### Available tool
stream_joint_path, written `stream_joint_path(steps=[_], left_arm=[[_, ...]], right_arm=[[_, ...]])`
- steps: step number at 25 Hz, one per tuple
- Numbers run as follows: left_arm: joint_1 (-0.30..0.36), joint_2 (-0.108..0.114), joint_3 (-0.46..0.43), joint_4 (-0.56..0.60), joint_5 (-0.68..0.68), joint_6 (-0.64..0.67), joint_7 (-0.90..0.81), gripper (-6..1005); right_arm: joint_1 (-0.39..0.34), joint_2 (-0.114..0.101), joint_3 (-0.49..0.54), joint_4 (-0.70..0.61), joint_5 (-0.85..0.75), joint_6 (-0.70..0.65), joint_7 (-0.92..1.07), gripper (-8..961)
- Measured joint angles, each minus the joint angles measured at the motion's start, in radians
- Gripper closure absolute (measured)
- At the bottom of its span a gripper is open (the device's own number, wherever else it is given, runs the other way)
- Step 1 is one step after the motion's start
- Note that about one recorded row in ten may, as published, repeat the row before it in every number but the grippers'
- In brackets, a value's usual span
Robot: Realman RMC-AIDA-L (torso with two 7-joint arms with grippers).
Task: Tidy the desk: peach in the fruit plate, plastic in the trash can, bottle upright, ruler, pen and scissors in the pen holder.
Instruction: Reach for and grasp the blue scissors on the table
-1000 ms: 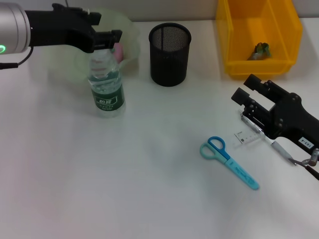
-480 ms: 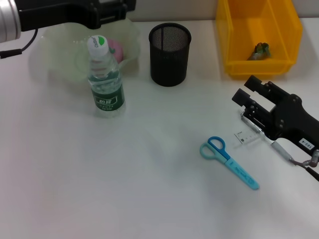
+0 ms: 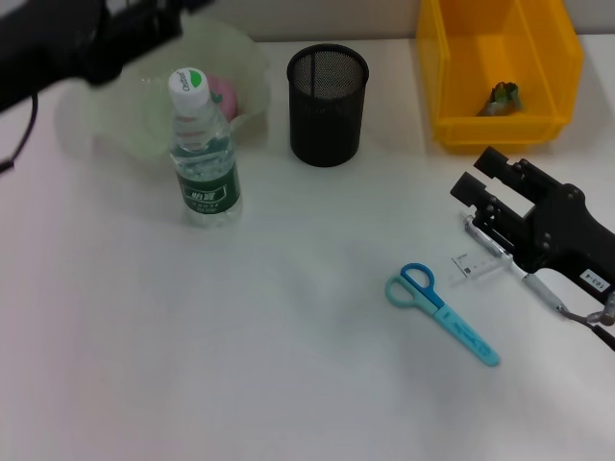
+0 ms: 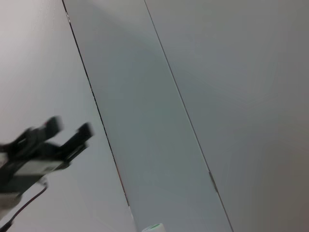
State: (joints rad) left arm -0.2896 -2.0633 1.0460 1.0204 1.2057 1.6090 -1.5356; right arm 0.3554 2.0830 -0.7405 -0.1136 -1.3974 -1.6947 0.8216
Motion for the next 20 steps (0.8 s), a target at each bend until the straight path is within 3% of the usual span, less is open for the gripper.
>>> stream_joint_path(steps=[4,8,10,11,14,16,17,18,20], left_arm=[[-0.026,0.009,-0.039,-0.136,0.031,0.173,0.114,406],[-0.020,0.009,-0.041,-0.165,0.089,0.208,0.158,407],[-0.019,0.006,-0.042,-0.167,0.121,0.207,0.159,407],[-0.019,0.005,-0.042,-0.168,0.133,0.206,0.160,407],[-0.019,0.001,-0.041,-0.171,0.168,0.203,0.160,407],[-0.023,0.001,-0.037,-0.180,0.172,0.200,0.161,407],[-0.025,0.001,-0.035,-0.188,0.173,0.197,0.161,407],[-0.029,0.001,-0.036,-0.199,0.173,0.196,0.161,407],[-0.034,0.002,-0.037,-0.218,0.173,0.195,0.161,407]], right_arm=[[-0.011,-0.005,-0.001,-0.044,0.000,-0.014,0.056,404],[-0.052,-0.022,-0.011,-0.215,-0.006,-0.060,0.278,403],[-0.084,-0.048,-0.010,-0.395,-0.008,-0.109,0.515,402],[-0.084,-0.048,-0.010,-0.395,-0.008,-0.109,0.515,403],[-0.093,-0.076,-0.006,-0.590,-0.038,-0.130,0.760,404],[-0.085,-0.092,-0.003,-0.744,-0.112,-0.132,0.947,405],[-0.060,-0.102,-0.003,-0.890,-0.220,-0.133,1.120,406],[-0.060,-0.102,-0.003,-0.890,-0.220,-0.133,1.120,407],[-0.023,-0.109,-0.006,-1.032,-0.336,-0.145,1.276,408]])
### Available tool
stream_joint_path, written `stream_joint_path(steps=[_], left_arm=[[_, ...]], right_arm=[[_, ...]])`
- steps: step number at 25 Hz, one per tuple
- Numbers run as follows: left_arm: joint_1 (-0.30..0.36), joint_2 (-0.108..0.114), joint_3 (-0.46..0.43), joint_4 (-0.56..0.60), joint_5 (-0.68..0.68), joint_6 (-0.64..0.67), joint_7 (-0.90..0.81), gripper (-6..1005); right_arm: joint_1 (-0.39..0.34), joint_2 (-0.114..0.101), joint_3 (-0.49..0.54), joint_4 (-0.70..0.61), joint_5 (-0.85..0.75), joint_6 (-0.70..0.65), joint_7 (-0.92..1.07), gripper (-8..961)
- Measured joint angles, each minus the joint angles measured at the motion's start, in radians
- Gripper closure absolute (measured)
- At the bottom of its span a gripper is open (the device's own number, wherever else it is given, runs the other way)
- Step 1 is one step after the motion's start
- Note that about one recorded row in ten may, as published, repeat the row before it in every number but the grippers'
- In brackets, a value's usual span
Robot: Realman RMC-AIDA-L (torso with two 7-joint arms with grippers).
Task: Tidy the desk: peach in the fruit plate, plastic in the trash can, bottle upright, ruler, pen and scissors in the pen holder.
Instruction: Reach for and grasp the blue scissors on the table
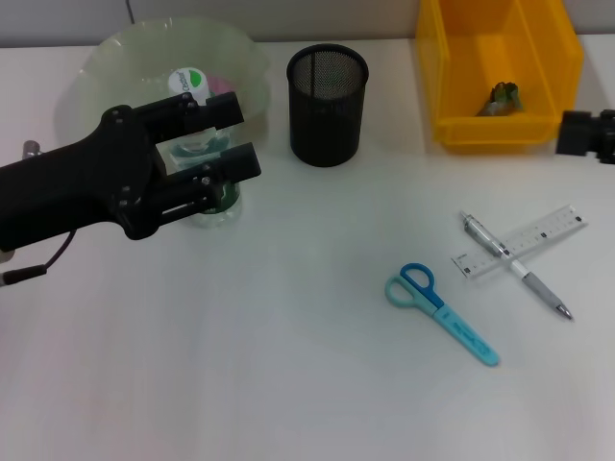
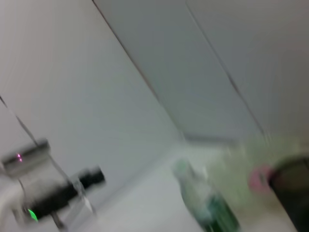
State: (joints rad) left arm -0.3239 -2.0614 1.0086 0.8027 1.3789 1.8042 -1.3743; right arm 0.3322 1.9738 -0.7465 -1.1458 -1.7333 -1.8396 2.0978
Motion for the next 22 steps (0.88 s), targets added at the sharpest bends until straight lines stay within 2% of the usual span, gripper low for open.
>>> stream_joint_path(steps=[4,8,13,22], left_arm=[[-0.004,0.001,-0.005,-0.020,0.019,-0.011,0.000,407],[-0.001,-0.001,-0.003,-0.022,0.065,-0.027,0.007,407],[0.005,-0.002,0.004,-0.023,0.121,-0.003,0.054,407],[0.028,0.008,0.001,-0.064,0.162,0.001,0.118,407]], right_arm=[[0.097,-0.008,-0.007,-0.226,-0.229,-0.053,0.254,410],[0.234,-0.015,-0.009,-0.299,-0.432,-0.158,0.415,411],[0.396,-0.019,-0.040,-0.213,-0.612,-0.233,0.521,410],[0.603,-0.016,-0.164,0.081,-0.838,-0.200,0.551,410]])
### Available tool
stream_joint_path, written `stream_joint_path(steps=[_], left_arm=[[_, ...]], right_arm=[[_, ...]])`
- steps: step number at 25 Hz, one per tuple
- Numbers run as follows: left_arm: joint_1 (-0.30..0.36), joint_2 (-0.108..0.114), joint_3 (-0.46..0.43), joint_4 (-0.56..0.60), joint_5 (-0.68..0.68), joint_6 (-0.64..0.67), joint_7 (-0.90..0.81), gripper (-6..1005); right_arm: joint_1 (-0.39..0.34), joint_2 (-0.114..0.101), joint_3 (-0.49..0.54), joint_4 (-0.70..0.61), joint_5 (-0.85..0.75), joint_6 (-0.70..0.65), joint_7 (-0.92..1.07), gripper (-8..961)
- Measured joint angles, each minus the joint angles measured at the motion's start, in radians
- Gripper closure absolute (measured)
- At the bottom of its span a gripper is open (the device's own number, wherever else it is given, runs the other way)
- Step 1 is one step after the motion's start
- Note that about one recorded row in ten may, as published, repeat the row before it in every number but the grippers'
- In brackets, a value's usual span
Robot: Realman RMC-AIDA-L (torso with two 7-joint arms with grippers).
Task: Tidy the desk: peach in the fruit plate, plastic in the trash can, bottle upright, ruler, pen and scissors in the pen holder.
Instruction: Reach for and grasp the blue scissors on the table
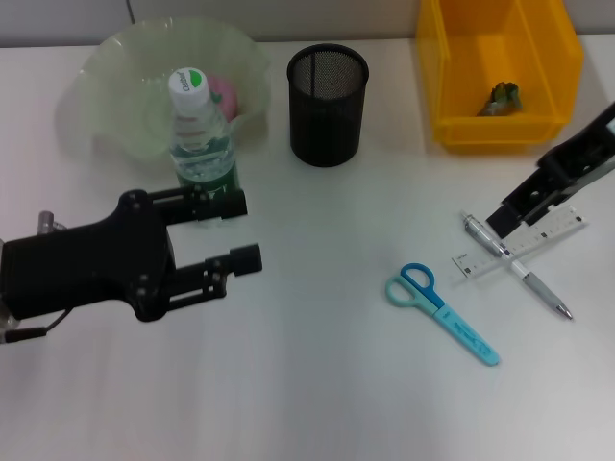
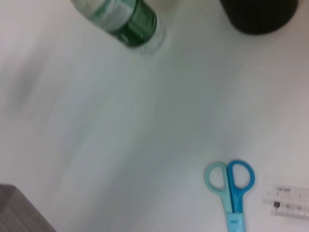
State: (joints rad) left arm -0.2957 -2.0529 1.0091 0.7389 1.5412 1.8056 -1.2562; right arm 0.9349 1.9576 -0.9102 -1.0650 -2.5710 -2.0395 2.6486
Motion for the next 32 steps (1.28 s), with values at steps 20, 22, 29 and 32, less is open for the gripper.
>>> stream_joint_path(steps=[20,22,29,32], left_arm=[[0.029,-0.005,-0.021,-0.013,0.060,-0.005,0.062,407],[0.029,-0.006,-0.021,-0.013,0.060,-0.004,0.062,407],[0.029,-0.007,-0.021,-0.015,0.060,-0.006,0.063,407],[0.028,-0.007,-0.021,-0.027,0.060,-0.008,0.065,407]], right_arm=[[0.101,0.103,-0.313,0.228,-0.077,0.186,0.029,411],[0.097,0.114,-0.339,0.228,-0.104,0.201,0.029,411],[0.092,0.124,-0.402,0.235,-0.139,0.253,0.028,410],[0.091,0.126,-0.404,0.236,-0.139,0.261,0.028,410]])
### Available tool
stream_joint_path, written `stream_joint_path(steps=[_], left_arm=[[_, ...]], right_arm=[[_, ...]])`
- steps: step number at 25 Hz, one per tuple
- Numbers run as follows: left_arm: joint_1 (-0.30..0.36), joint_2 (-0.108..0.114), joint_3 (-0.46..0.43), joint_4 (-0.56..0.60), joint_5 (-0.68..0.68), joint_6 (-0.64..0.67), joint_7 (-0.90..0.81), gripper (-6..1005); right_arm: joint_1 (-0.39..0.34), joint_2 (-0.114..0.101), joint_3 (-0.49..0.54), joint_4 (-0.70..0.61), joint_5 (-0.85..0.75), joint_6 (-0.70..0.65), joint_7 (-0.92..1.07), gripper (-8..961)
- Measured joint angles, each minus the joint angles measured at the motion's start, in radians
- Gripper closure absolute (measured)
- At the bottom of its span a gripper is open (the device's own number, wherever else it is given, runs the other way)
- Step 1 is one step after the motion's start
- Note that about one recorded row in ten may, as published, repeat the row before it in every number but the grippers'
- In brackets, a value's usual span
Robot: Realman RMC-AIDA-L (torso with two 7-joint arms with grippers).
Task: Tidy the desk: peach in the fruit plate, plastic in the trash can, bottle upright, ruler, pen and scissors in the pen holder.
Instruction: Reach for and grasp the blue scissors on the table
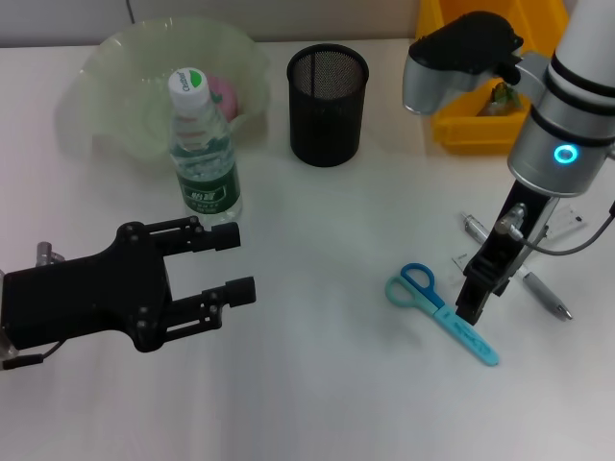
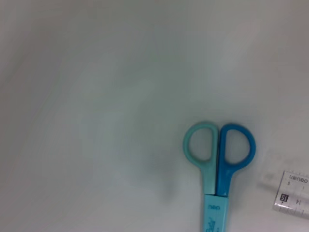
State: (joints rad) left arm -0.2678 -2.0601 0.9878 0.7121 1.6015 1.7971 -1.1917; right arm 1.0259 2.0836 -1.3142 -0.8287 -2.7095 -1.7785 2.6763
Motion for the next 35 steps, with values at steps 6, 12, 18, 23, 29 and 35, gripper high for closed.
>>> stream_joint_path(steps=[6,12,18,23,29,35], left_arm=[[-0.005,0.000,0.000,-0.022,-0.001,-0.001,0.027,407],[-0.005,0.000,0.000,-0.023,-0.004,-0.002,0.030,408],[-0.006,0.000,-0.001,-0.023,-0.006,-0.006,0.038,408],[-0.010,-0.001,-0.013,-0.027,-0.008,-0.014,0.038,408],[-0.011,-0.002,-0.023,-0.027,-0.009,-0.020,0.038,408],[-0.014,-0.002,-0.035,-0.034,-0.008,-0.029,0.038,408]], right_arm=[[0.008,0.004,-0.009,0.049,0.004,0.035,-0.001,411],[0.013,0.007,-0.035,0.074,0.033,0.066,0.000,410],[0.015,0.008,-0.080,0.097,0.054,0.105,0.006,411],[0.016,0.009,-0.110,0.112,0.061,0.142,0.011,411],[0.016,0.009,-0.113,0.122,0.073,0.166,0.011,410],[0.016,0.009,-0.132,0.128,0.097,0.185,0.011,410]])
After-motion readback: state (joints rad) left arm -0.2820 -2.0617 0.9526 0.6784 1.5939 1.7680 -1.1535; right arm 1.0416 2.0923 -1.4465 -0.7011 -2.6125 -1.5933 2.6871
